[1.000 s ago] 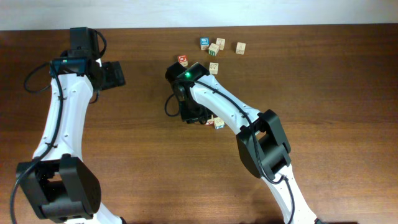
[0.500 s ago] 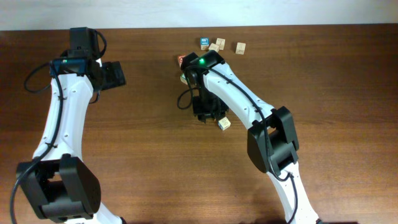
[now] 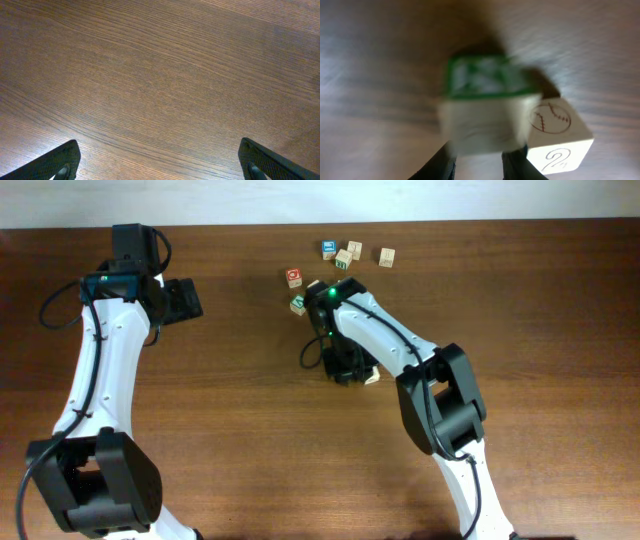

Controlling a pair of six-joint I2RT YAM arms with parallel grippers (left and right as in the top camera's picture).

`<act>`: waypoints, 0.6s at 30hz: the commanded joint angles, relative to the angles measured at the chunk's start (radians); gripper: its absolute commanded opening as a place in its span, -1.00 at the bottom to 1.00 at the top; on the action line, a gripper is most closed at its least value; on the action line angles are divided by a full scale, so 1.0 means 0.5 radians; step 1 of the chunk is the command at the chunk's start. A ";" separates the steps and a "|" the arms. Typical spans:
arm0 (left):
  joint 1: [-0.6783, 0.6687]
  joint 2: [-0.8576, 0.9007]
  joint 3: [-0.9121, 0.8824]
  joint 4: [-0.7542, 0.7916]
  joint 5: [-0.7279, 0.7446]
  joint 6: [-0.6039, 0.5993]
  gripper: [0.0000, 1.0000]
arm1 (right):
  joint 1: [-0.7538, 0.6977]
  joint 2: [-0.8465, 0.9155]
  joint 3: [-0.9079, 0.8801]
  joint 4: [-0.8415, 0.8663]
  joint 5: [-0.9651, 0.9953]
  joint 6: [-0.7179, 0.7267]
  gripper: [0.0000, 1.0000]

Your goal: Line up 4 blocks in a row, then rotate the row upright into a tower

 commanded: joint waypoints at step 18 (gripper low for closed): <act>0.002 0.011 0.034 -0.003 0.014 -0.025 0.98 | -0.446 -0.092 0.115 -0.234 -0.224 0.223 -0.17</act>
